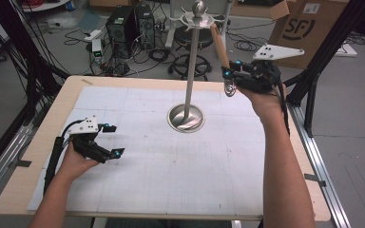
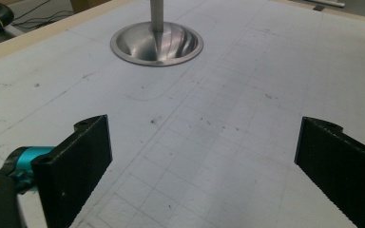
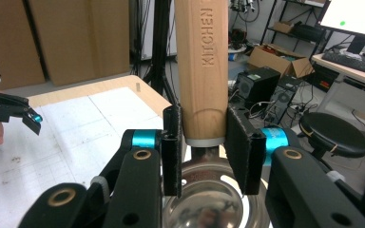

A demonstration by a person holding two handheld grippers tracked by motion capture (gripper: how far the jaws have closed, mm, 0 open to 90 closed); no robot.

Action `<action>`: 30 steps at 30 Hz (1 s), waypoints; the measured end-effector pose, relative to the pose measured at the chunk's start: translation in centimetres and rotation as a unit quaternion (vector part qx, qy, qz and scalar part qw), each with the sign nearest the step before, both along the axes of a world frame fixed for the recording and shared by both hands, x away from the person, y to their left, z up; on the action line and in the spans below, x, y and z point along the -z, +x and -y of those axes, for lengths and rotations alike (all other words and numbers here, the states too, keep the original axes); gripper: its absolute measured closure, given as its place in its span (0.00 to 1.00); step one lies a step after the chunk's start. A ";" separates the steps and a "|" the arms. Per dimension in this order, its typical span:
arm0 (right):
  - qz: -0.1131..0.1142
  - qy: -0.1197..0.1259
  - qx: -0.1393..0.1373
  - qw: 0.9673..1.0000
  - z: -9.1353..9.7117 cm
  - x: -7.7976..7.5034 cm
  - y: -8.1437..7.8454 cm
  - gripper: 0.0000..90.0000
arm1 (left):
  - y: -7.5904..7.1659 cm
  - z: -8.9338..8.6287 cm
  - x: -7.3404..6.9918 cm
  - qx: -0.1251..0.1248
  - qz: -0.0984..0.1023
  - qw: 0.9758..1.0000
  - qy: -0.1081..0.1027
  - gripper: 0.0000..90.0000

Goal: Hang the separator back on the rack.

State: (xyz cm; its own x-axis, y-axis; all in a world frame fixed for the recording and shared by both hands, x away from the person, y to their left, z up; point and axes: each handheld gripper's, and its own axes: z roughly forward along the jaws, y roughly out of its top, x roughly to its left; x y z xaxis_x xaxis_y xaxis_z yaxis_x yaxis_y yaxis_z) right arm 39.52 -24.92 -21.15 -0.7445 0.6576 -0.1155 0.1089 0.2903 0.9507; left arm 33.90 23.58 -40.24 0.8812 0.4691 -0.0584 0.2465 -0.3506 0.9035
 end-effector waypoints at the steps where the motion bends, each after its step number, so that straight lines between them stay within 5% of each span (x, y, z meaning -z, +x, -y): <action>1: -0.003 -0.002 0.001 1.000 -0.1 0.0 0.1 0.77 | 0.0 0.0 0.0 0.001 -0.001 1.000 0.003 0.06; 30: -0.025 -0.017 0.014 0.999 -1.7 0.5 2.2 0.76 | 0.0 -0.2 0.1 -0.001 -0.003 1.000 0.005 0.06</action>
